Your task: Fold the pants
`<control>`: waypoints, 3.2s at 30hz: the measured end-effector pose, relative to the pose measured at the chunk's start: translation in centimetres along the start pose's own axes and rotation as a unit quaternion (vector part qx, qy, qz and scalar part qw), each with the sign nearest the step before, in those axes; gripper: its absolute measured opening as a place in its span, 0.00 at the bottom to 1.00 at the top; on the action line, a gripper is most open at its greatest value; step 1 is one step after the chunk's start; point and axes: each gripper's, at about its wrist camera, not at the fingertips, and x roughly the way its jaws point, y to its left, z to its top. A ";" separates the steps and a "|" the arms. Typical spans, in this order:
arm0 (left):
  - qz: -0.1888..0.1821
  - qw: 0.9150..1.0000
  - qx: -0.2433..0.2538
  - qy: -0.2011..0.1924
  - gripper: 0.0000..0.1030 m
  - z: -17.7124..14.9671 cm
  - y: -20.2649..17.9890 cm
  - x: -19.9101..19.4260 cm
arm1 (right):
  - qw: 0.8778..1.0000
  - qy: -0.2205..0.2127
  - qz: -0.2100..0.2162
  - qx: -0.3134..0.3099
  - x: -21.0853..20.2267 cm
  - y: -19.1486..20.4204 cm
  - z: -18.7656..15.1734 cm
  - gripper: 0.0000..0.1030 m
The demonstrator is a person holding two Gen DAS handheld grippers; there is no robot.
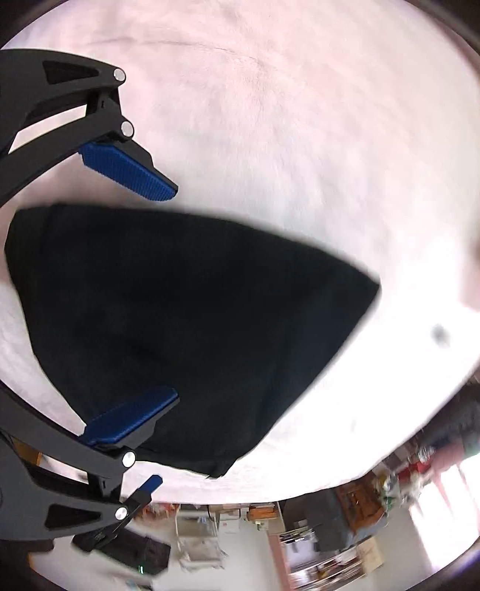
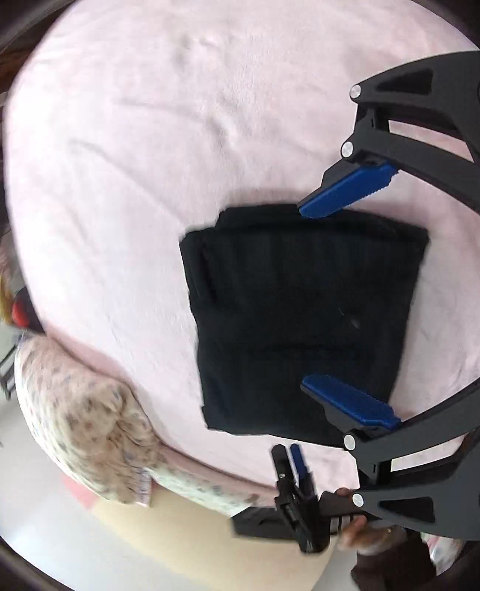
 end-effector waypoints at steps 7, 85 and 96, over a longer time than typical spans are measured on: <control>-0.109 0.991 -0.042 0.072 0.98 2.9 2.8 2.4 | 0.995 0.097 0.021 0.011 3.8 -2.9 -1.0 0.87; 0.091 0.977 0.183 -0.053 0.98 3.7 -18.4 12.4 | 0.961 -0.071 -0.179 -0.197 8.2 0.4 6.1 0.46; 0.173 0.938 0.231 -0.189 0.98 -3.6 -20.8 5.6 | 0.946 -0.187 -0.193 -0.183 -0.8 3.1 0.2 0.80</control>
